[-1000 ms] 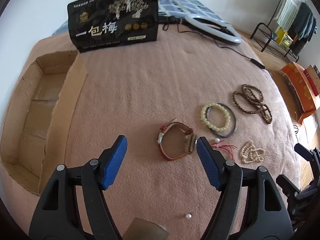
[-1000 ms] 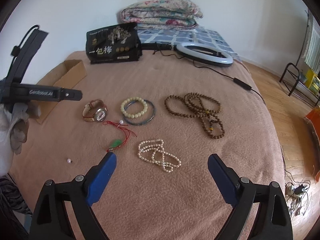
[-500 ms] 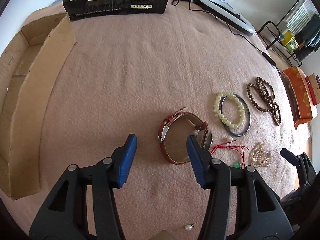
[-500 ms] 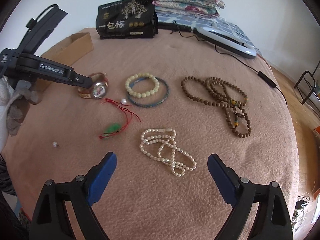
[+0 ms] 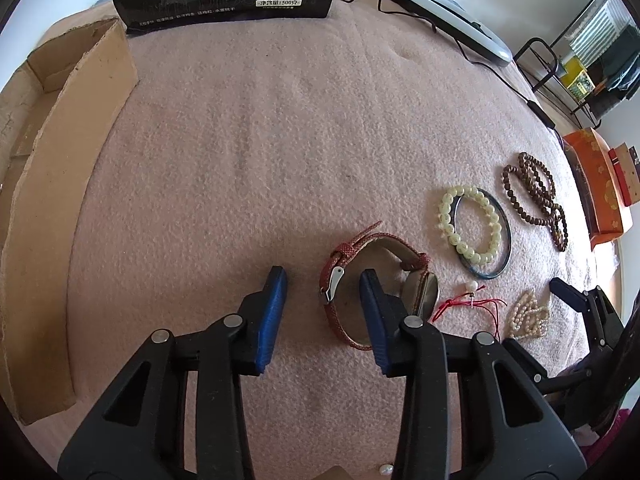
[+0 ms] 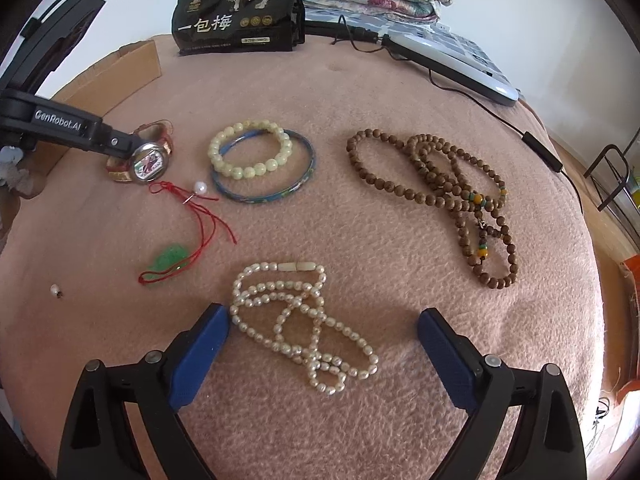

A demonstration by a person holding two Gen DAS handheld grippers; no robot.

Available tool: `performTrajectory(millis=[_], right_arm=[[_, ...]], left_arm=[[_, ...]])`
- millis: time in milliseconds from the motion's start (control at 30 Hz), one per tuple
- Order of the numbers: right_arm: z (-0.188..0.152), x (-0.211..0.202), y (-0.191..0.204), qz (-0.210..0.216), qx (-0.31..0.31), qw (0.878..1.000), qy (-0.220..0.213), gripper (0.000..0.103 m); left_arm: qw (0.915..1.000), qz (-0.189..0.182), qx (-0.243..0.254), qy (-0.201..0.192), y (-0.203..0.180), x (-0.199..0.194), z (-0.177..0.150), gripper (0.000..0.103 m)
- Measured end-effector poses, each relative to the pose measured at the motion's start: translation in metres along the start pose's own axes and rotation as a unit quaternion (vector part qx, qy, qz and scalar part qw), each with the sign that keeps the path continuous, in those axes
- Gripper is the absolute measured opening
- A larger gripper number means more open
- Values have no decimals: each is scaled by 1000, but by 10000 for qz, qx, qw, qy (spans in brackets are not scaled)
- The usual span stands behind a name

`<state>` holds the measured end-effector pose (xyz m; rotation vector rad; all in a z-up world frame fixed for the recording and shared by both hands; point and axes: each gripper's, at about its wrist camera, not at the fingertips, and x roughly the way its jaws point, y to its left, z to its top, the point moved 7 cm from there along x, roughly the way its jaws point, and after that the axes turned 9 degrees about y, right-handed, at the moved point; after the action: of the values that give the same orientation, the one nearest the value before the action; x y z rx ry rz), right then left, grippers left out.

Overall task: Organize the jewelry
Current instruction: 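Close the left gripper on the red-strap watch while the right gripper grasps the pearl necklace, then carry the watch in the left gripper and pearls in the right gripper over the cardboard box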

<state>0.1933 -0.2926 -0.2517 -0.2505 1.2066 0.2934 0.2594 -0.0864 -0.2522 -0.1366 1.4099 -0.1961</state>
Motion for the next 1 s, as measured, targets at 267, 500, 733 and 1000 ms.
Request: performTrajectory(millis=[267,500,733,1000], right_arm=[[-1,-6,10,106,-221,9997,38,63],[-1,-10,13,40,-372,9992,137,16],[0,-15,10,-22,-237,9996,155,5],[10,-54,-12,-55,243,9992,-315,5]], left_arm=[[9999,-99,6,14,1,1,4,15],[9998,81,156,-106,-3,0,4,8],[9995,33,113,-282,-3,-12,4,8],[9981,-220,-5,-572,-2,-40,7,8]])
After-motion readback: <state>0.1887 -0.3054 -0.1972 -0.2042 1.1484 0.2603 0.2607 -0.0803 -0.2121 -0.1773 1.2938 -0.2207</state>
